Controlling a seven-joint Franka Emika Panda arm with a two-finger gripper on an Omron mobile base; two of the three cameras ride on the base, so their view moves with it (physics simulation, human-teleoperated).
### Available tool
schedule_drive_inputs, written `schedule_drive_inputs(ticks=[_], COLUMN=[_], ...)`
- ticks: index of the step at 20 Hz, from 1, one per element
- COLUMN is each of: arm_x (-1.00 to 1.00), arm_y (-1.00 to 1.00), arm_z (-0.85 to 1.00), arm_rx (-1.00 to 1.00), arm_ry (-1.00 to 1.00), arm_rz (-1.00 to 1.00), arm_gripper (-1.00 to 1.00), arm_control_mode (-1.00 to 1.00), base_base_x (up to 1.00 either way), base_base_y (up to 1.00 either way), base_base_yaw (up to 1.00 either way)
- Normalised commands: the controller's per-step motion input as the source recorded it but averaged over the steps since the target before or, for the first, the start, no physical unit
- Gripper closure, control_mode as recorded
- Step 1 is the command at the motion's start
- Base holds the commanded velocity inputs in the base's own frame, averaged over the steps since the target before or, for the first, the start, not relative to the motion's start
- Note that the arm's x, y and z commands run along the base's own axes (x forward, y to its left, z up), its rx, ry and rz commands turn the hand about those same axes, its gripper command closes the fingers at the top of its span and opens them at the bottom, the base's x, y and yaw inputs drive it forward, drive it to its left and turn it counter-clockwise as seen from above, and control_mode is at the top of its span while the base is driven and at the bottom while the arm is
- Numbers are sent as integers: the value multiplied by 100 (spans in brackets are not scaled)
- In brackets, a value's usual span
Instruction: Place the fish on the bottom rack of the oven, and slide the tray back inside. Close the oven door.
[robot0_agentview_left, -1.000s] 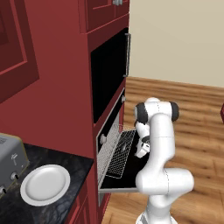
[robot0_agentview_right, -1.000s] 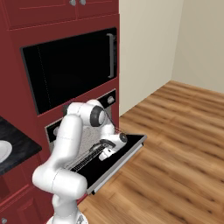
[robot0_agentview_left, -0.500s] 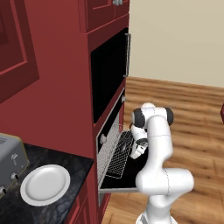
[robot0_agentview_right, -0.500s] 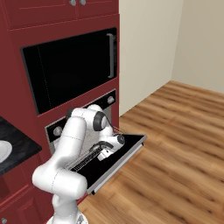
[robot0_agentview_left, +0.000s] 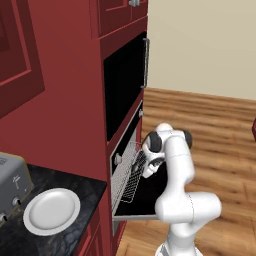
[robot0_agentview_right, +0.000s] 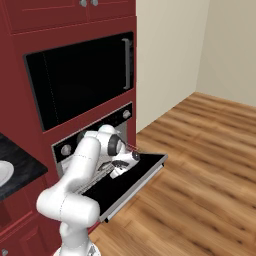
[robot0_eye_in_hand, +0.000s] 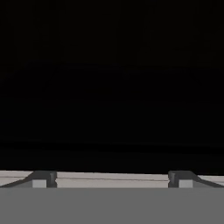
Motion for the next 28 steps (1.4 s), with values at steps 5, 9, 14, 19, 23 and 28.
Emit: schedule_drive_inputs(ticks=[5,9,14,19,23,28], arm_x=[32,38,38,34,12,-12], arm_y=[51,84,92,83,41,-13], arm_z=[-64,-61,-53,-17,15,69], arm_rx=[0,0,0,0,0,0], arm_ry=[0,0,0,0,-10,-2], arm_rz=[0,0,0,0,0,-1], arm_gripper=[-100,-100,-100,-100,-100,-100], arm_control_mode=[-100,-100,-100,-100,-100,-100], base_base_x=[0,0,0,0,0,0], base_base_y=[0,0,0,0,0,0], base_base_yaw=[0,0,0,0,0,0])
